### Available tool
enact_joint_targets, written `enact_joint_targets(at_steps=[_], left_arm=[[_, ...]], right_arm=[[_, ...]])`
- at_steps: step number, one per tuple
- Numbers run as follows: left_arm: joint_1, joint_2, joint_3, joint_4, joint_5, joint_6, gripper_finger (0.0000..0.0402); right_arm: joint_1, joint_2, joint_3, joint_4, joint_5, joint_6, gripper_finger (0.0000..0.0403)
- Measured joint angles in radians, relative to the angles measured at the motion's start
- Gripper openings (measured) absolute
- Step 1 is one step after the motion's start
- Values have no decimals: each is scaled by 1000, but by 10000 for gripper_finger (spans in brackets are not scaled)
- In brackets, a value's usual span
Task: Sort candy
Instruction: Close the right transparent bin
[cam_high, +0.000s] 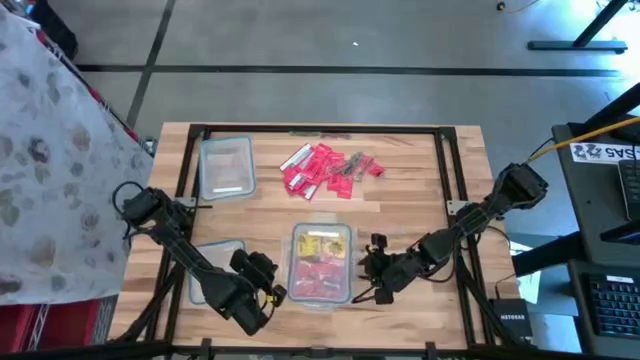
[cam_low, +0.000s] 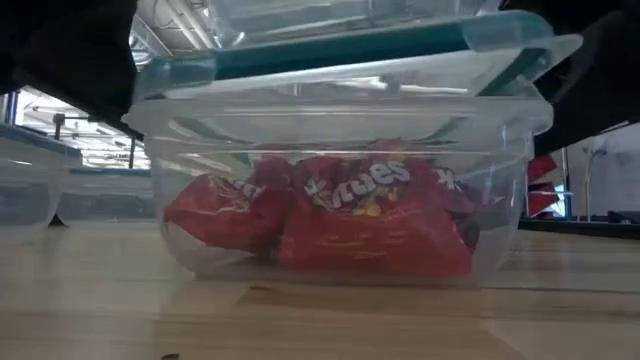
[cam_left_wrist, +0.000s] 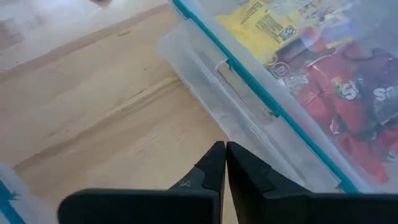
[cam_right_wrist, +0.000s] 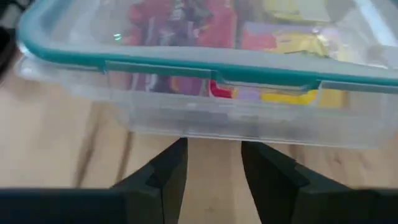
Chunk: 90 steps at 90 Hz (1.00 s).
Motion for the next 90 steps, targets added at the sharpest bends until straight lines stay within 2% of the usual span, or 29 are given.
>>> enact_joint_targets(at_steps=[14,43,58,65,78,90], left_arm=[[-6,0,4,-14,0,1,0],[-5,0,73,-192,-20,-40,0],[-5,0,101,-232,-52,-50,0],[-5,0,101,-236,-7,-68,0],[-5,0,78,-214,171,-72,0],[-4,0,28,-136,183,-70,0]], right_arm=[[0,0,0,1,-3,0,137],[-1,0,0,1,-3,0,137],[-1,0,0,0,0,-3,137],[-1,0,0,-8,1,-3,137],[-1,0,0,-26,1,-3,137],[-1,18,0,-21,2,-3,137]])
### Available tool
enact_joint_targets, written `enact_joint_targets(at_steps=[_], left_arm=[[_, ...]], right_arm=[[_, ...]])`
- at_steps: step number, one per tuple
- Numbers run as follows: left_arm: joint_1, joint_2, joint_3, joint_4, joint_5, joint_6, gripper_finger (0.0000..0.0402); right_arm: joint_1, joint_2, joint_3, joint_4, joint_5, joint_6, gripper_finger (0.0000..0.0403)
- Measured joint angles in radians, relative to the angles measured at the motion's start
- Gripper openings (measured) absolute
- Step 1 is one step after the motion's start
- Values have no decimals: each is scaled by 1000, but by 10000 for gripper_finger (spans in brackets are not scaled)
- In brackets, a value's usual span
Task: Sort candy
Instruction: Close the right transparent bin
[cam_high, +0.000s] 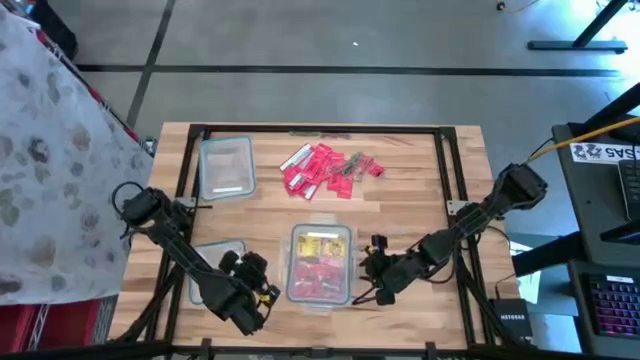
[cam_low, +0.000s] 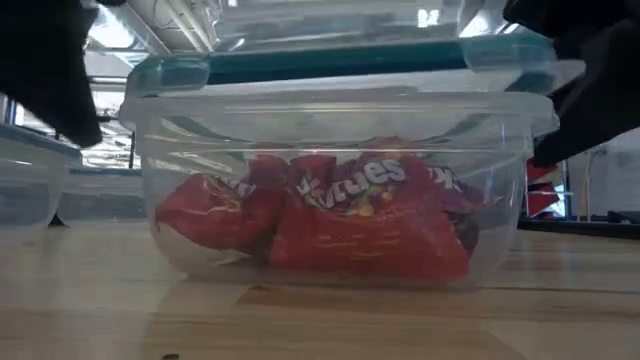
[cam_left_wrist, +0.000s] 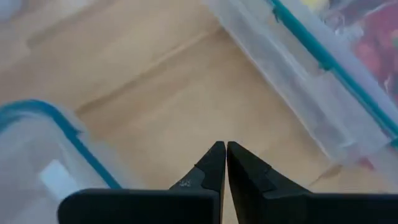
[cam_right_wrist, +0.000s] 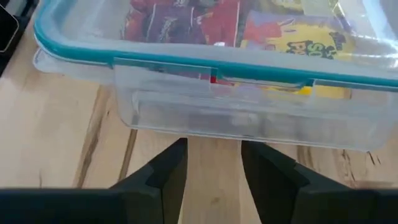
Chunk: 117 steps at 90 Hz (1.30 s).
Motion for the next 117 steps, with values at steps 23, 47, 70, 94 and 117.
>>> enact_joint_targets(at_steps=[23,47,70,94,117], left_arm=[[29,0,-89,174,-63,60,0],[25,0,-82,165,-118,75,0],[25,-2,-26,129,-201,131,0],[25,-3,23,17,-213,122,0],[25,-3,28,-42,-215,72,0]], right_arm=[[0,45,0,6,-6,9,137],[0,45,0,26,-20,11,137],[0,45,0,32,-29,12,137],[0,46,47,17,-49,-4,137],[1,46,68,-42,-72,-18,137]])
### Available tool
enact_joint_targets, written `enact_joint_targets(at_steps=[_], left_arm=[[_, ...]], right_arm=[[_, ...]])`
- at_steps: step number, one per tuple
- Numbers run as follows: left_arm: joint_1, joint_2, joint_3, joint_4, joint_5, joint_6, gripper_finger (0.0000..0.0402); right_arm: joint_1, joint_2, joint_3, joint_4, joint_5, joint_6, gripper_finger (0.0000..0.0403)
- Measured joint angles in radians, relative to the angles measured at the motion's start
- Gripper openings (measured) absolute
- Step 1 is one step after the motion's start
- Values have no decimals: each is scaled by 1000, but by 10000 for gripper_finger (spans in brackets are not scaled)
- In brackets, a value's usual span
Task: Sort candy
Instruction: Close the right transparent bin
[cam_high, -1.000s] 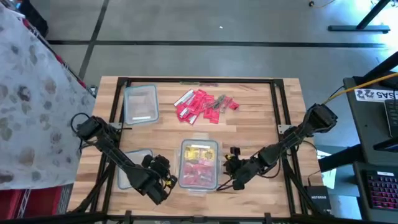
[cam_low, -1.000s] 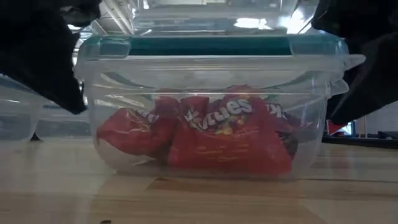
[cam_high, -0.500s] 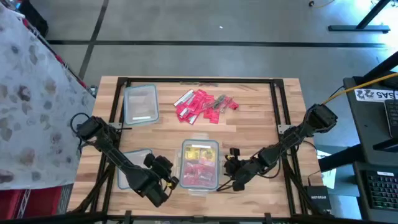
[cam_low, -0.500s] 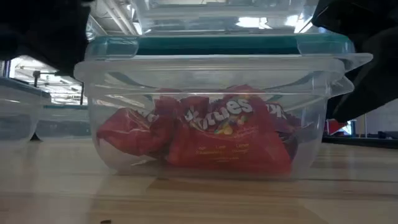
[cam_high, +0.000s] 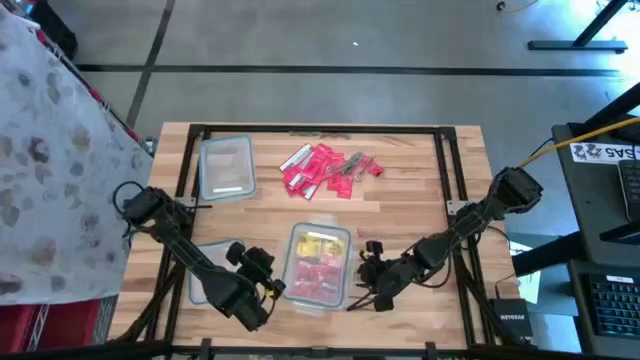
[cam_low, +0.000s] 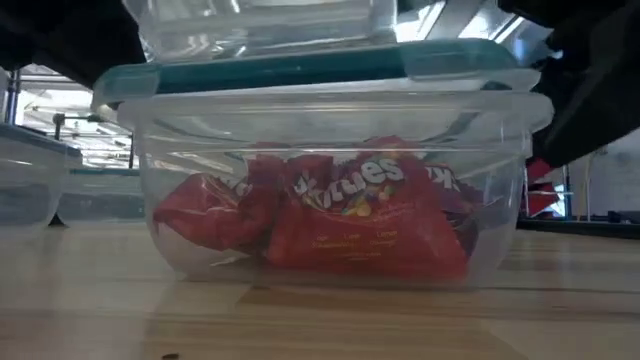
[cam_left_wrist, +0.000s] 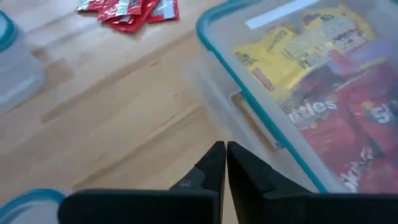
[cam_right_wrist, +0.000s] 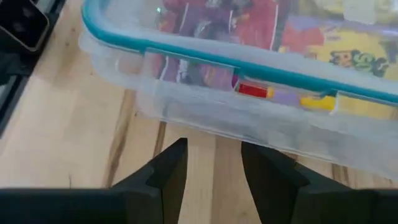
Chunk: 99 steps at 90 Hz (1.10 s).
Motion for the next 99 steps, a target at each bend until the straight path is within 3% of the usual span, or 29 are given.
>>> enact_joint_targets(at_steps=[14,69,81,99], left_arm=[[0,0,0,60,-26,11,0],[23,0,0,190,-33,130,0],[14,-12,29,95,67,98,0],[10,-18,69,1,257,55,0]], right_arm=[[0,0,0,-84,2,41,137],[0,0,0,-115,8,46,137],[10,-17,0,-167,18,70,137],[62,-65,0,-236,145,97,137]])
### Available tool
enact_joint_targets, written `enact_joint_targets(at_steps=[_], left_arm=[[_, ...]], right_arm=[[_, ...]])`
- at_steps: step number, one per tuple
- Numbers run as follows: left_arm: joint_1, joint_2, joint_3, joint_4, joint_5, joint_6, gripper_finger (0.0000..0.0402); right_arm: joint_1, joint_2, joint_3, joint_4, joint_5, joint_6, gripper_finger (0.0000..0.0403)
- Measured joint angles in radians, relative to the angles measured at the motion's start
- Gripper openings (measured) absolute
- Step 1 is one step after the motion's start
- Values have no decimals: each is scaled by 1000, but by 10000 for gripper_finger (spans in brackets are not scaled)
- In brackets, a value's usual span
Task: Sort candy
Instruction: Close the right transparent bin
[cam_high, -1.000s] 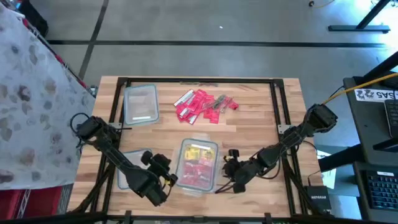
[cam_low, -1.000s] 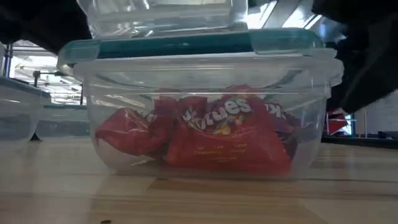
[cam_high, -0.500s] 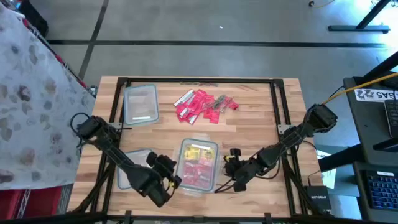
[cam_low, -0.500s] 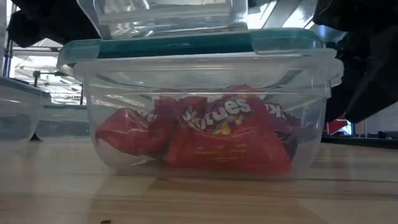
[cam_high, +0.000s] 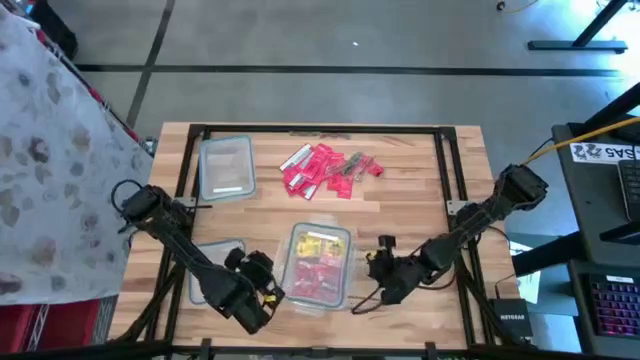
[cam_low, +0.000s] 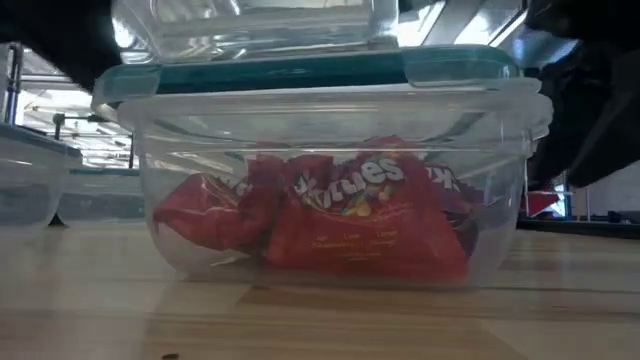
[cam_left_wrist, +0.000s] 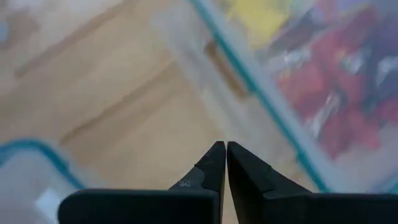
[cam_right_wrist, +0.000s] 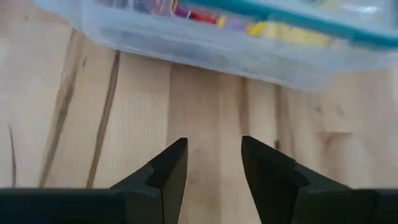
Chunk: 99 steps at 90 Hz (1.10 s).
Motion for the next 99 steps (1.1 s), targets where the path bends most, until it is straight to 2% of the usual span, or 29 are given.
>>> enact_joint_targets(at_steps=[11,17,37,52,79,99], left_arm=[[27,0,-16,72,152,9,0],[35,1,-40,152,185,47,0],[71,2,-90,375,176,177,0],[95,3,-92,403,142,230,0],[87,4,-92,460,141,257,0],[56,4,-87,500,144,268,0]], right_arm=[[4,-3,0,-1,13,3,137],[4,-5,0,0,13,4,137],[3,-5,0,5,14,4,137],[3,-5,0,9,14,4,137],[3,-5,0,24,17,1,137],[36,-5,0,171,30,-89,137]])
